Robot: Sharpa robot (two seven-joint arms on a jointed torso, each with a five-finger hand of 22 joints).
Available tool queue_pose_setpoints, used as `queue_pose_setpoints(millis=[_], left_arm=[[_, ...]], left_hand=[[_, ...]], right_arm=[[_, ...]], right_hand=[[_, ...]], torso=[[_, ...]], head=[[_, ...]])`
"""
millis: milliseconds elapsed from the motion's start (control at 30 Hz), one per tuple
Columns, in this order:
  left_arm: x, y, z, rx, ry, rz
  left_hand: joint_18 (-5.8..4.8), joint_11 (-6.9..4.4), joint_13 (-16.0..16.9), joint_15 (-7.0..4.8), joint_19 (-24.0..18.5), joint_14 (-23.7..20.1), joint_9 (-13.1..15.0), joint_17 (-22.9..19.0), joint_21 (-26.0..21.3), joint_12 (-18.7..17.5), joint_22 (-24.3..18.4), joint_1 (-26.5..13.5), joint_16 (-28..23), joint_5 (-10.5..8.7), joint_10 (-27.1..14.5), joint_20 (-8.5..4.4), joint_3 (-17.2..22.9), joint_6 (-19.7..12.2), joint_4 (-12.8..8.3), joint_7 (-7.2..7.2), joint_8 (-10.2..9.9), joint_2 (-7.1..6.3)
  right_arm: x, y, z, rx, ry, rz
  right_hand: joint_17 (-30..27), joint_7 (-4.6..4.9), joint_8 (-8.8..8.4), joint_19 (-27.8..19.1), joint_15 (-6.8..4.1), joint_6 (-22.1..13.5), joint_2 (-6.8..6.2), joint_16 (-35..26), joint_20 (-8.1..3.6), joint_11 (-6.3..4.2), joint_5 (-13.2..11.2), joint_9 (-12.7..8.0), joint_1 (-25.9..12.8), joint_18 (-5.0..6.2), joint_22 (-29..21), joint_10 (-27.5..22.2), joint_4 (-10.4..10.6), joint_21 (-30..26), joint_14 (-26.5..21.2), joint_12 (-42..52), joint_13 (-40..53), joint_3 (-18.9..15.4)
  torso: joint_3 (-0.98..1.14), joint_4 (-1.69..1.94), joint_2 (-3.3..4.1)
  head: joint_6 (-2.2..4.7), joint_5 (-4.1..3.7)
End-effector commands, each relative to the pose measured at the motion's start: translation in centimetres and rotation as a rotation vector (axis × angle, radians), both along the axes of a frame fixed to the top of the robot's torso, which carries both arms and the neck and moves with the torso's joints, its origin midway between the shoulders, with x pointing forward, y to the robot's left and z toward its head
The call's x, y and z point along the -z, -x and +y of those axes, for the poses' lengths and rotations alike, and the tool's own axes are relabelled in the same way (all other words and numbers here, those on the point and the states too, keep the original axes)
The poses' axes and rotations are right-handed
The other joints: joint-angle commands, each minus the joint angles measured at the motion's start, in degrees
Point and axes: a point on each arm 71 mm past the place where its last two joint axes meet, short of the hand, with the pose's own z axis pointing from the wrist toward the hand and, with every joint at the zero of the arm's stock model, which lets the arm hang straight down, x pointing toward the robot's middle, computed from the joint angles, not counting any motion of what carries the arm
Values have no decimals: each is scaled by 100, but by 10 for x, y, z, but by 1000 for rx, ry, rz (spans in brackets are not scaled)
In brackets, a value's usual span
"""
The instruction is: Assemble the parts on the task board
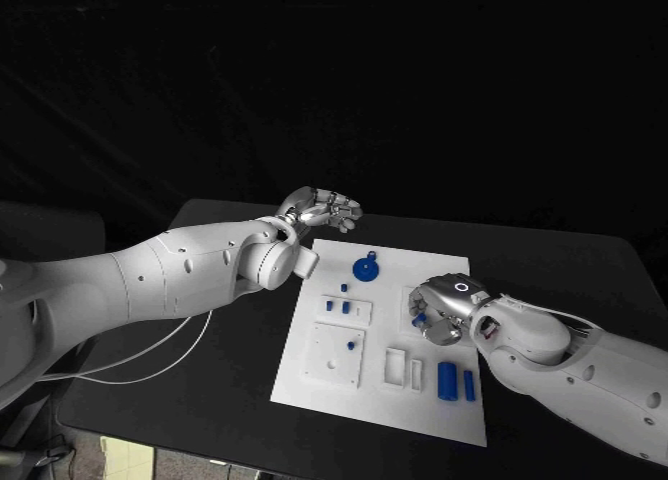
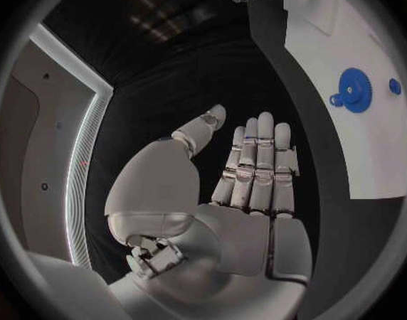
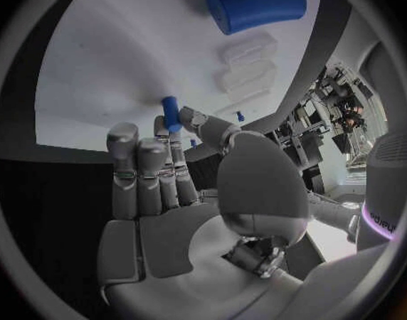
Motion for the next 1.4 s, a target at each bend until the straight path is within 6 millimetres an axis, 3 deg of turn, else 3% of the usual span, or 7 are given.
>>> queue_pose_setpoints(millis=[33,200,500,600,767,1400], left_arm=[[-1,0,-2,16,11,-5],[-1,0,-2,17,14,-3],[-1,0,-3,18,16,-3],[-1,0,-3,18,16,-3],[-1,0,-3,18,16,-2],[-1,0,-3,16,15,-3]], left_hand=[[90,-4,-8,18,20,6,-9,7,-30,-1,7,11,-23,-14,-39,35,-28,-55,10,-1,15,40],[90,-3,-9,19,19,5,-10,10,-33,-1,8,7,-27,-14,-41,36,-29,-58,12,-1,15,41],[90,-2,-10,21,20,5,-11,19,-39,-1,10,-2,-37,-14,-44,38,-32,-62,18,1,15,46],[90,-2,-10,21,20,6,-12,21,-40,-1,10,-4,-39,-14,-45,39,-32,-64,20,1,15,48],[89,-1,-11,21,23,8,-12,29,-45,1,12,-16,-46,-13,-46,40,-35,-65,30,2,16,59],[93,-2,-12,20,24,11,-13,40,-50,2,16,-10,-56,-13,-48,38,-32,-68,24,1,19,62]], right_arm=[[0,0,-2,5,9,-17],[0,-1,-2,8,3,-15],[0,0,-1,4,-3,-15],[-1,1,1,-1,-12,-10],[-1,4,4,-11,-39,0],[-3,5,5,3,-34,-50]], right_hand=[[4,32,-22,9,0,-56,-121,18,-22,43,-32,-18,-24,611,4,-33,-17,15,2,-58,-30,-22],[-2,67,-63,2,36,-132,-230,6,-25,81,-31,-39,-59,611,-4,-139,-27,3,-4,-128,-56,-74],[-4,74,-68,1,46,-144,-251,2,-27,91,-31,-42,-71,611,-8,-155,-24,-1,-5,-141,-61,-98],[-5,60,-45,4,37,-107,-184,1,-32,80,-32,-33,-48,611,-15,-107,-2,-8,-5,-119,-48,-78],[7,-43,90,26,-57,127,86,23,-45,-18,-32,27,-10,611,-7,153,95,12,15,10,25,41],[39,-152,231,20,-199,362,222,42,-144,-161,-32,126,-32,611,41,473,-20,72,-12,152,149,84]], torso=[[0,-1,-2],[0,1,-1],[0,3,-1],[0,3,0],[-1,4,1],[-3,5,-1]], head=[[1,5],[1,6],[-1,10],[-2,11],[-10,6],[-26,6]])
